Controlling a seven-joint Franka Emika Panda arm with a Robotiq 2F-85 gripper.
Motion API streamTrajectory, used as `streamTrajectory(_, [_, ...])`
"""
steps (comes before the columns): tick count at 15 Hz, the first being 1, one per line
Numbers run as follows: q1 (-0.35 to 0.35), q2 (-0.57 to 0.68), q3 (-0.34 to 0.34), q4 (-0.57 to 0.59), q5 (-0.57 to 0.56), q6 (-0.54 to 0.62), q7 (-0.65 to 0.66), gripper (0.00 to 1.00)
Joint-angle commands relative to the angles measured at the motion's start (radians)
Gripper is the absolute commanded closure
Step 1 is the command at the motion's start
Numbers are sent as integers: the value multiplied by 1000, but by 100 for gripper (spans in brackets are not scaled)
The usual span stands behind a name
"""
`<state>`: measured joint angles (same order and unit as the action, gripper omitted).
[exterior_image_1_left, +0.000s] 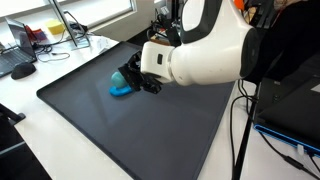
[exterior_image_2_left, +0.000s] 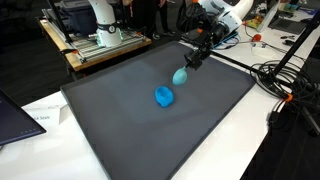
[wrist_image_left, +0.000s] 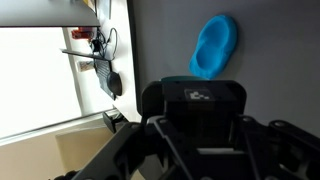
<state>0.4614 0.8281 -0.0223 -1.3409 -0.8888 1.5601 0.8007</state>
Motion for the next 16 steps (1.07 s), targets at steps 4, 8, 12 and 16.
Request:
streamTrajectory(4, [-2,86,13,97,-24,-31,-56,78])
streamTrajectory(8, [-24,99,14,121,-4,-15,-104,78])
streamTrajectory(12, [-68,98,24,142,34,6,-184,78])
streamTrajectory(16, [-115,89,29,159,88,27,-248,78])
